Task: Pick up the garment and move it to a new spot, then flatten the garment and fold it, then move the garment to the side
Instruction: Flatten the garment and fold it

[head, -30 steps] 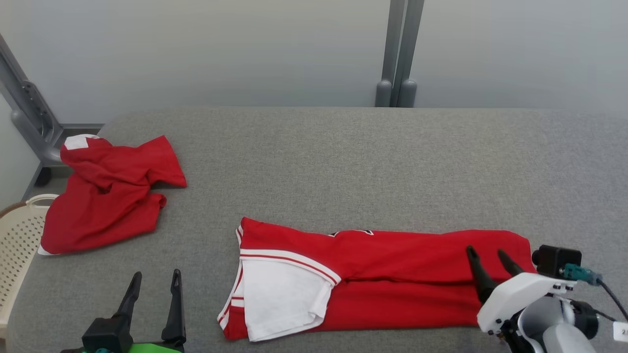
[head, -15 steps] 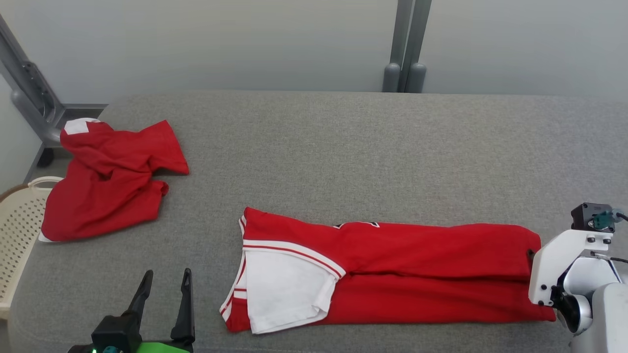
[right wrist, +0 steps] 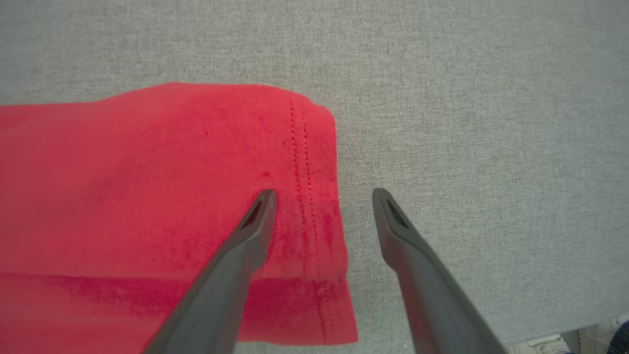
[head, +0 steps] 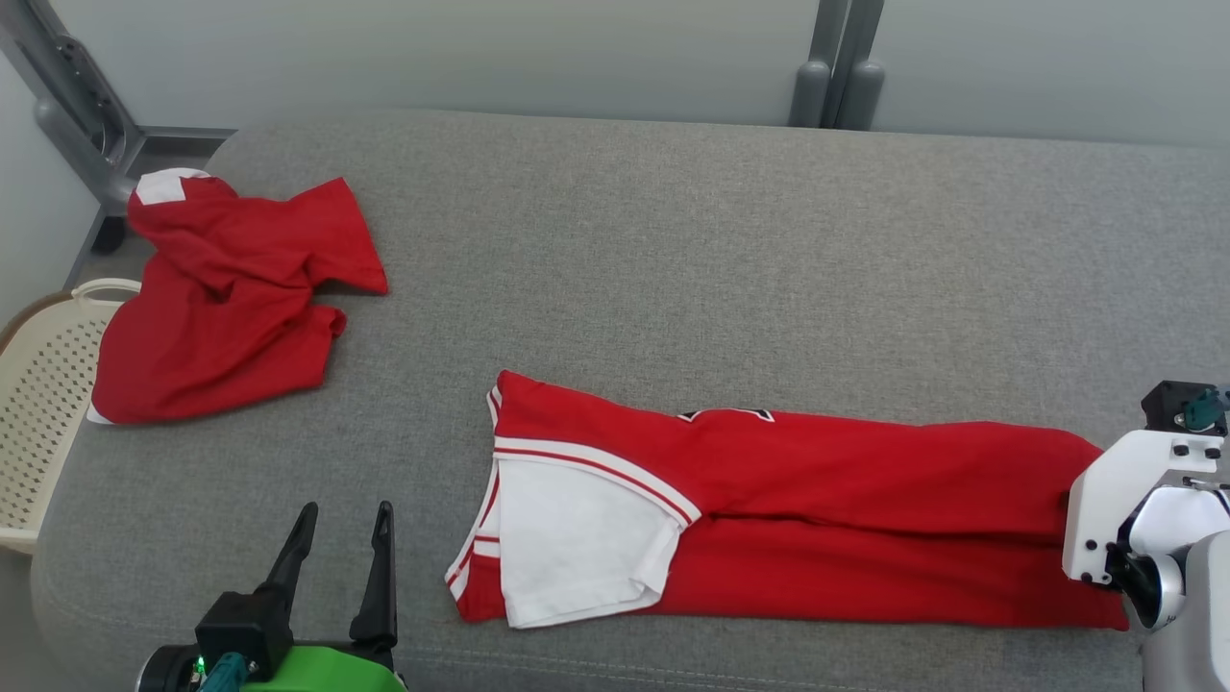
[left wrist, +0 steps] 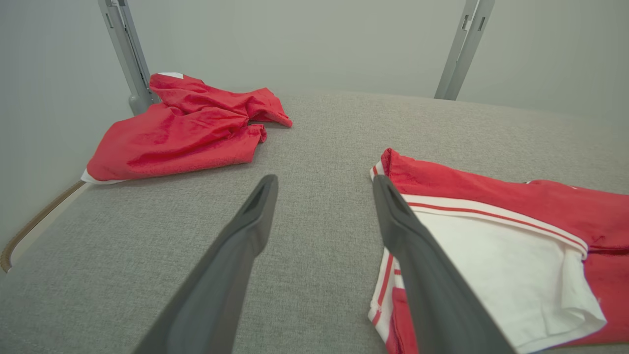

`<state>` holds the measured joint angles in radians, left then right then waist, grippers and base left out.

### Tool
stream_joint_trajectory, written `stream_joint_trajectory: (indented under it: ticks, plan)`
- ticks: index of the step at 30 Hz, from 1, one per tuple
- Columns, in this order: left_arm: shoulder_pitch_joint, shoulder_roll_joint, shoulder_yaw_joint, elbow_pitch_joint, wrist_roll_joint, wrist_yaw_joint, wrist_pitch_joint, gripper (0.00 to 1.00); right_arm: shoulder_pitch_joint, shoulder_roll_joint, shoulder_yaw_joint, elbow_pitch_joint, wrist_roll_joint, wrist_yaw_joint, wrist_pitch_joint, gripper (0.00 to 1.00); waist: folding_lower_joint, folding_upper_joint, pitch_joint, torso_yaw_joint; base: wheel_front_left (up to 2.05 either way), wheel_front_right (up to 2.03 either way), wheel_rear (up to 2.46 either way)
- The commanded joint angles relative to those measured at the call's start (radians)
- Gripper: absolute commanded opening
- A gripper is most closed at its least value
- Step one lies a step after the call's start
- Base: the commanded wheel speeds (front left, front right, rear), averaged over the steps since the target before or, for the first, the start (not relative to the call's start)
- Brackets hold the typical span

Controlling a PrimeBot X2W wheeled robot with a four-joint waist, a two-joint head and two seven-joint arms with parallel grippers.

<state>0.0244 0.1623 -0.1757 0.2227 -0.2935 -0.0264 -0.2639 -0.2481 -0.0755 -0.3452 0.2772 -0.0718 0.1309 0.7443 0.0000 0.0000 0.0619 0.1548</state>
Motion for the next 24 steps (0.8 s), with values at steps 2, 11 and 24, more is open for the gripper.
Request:
stream_joint_trajectory:
  ticks: [2, 11, 24]
  plan:
    - [-0.022, -0.005, 0.000, 0.000, 0.008, -0.005, -0.001, 1.00, 0.008, -0.009, -0.010, 0.003, -0.003, 0.000, 0.009, 1.00, 0.0000, 0.0000, 0.018, 0.011, 0.00, 0.00, 0.00]
    - [-0.045, -0.006, 0.001, 0.011, 0.014, -0.017, -0.001, 1.00, -0.009, 0.002, -0.018, 0.051, 0.019, 0.000, -0.005, 1.00, 0.0000, 0.0000, 0.056, 0.018, 0.00, 0.00, 0.00]
    - [-0.090, -0.011, 0.002, 0.030, 0.027, -0.036, -0.001, 1.00, -0.081, 0.034, 0.002, 0.196, 0.104, 0.004, -0.004, 1.00, 0.0000, 0.0000, 0.107, 0.034, 0.00, 0.00, 0.00]
